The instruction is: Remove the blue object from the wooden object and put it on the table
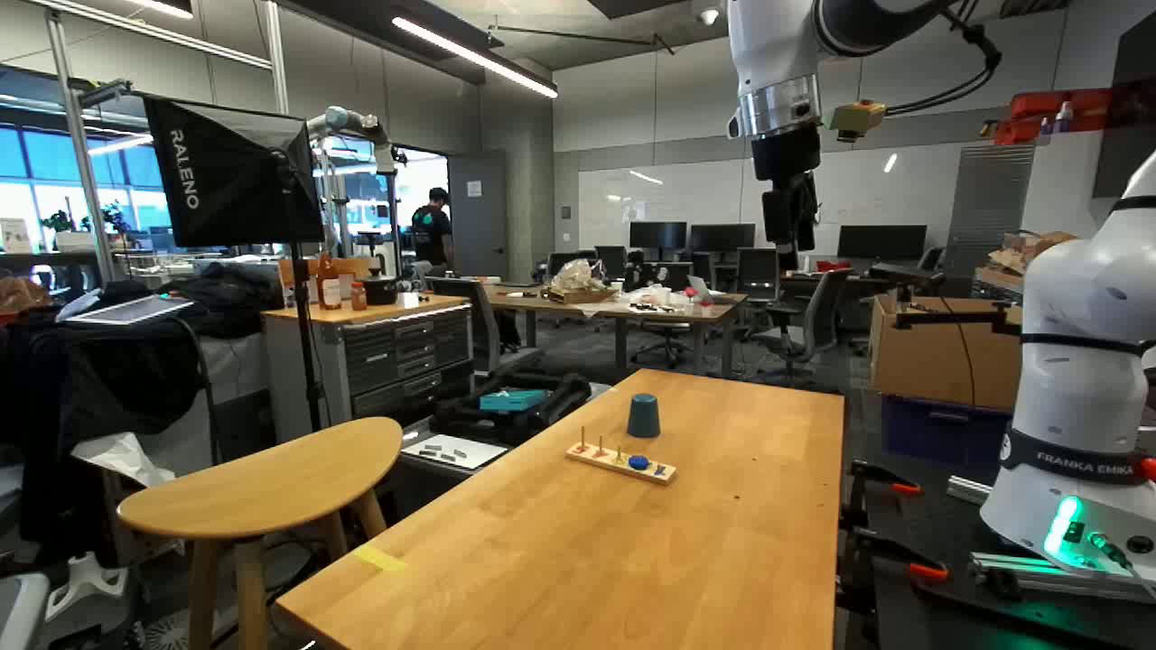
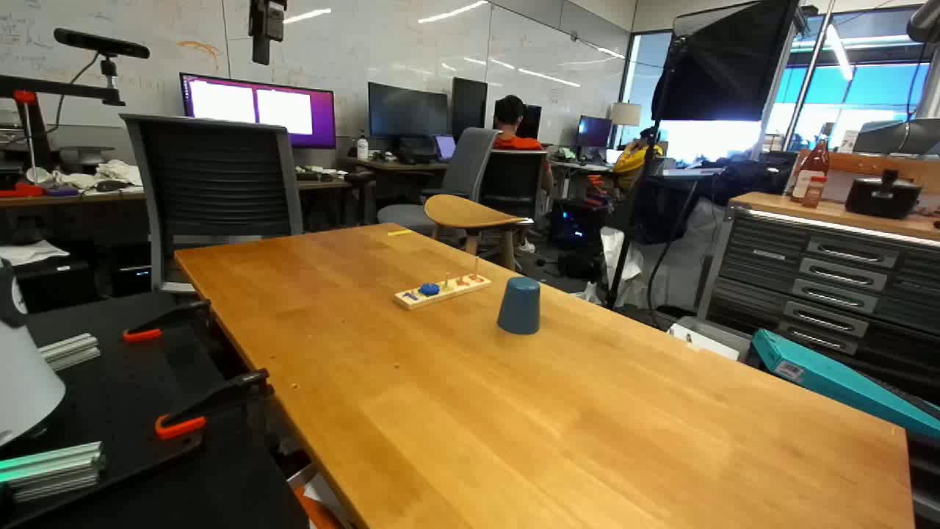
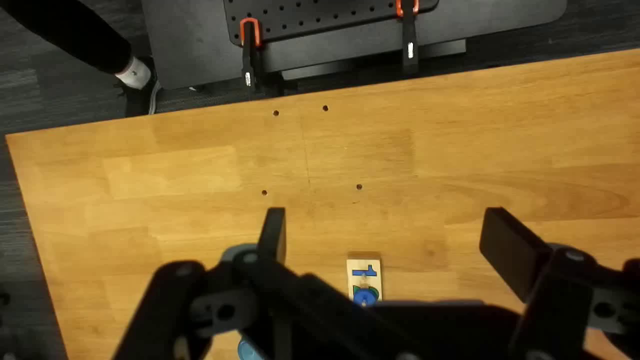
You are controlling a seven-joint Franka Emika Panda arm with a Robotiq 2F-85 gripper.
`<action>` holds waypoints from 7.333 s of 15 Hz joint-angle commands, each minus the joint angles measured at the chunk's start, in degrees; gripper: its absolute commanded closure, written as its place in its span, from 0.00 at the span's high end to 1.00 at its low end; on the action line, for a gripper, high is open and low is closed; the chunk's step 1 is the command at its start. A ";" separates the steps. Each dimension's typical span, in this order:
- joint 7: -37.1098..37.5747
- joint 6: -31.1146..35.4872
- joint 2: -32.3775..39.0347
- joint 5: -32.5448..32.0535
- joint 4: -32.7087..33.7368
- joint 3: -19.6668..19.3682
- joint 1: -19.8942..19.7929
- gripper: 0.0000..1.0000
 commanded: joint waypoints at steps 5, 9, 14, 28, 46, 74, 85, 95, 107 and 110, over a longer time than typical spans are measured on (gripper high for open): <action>-0.74 0.63 3.40 0.47 1.85 -1.92 2.10 1.00; -2.98 7.86 15.34 0.80 8.99 -4.50 0.91 1.00; -8.16 11.71 31.17 0.10 20.42 -10.25 0.34 1.00; -7.09 23.19 42.02 -0.07 19.69 -16.90 0.16 1.00; -7.90 51.70 59.20 5.04 14.96 -18.17 0.80 1.00; -8.32 54.97 61.53 9.68 17.92 -17.25 0.39 0.09; -6.86 51.89 62.21 8.13 19.76 -20.24 0.88 0.07; -6.76 51.03 62.59 7.57 18.78 -21.14 1.46 0.48; -6.05 52.18 63.13 4.64 17.65 -22.20 3.09 1.00; -6.28 52.77 63.47 3.88 17.44 -22.38 3.05 0.75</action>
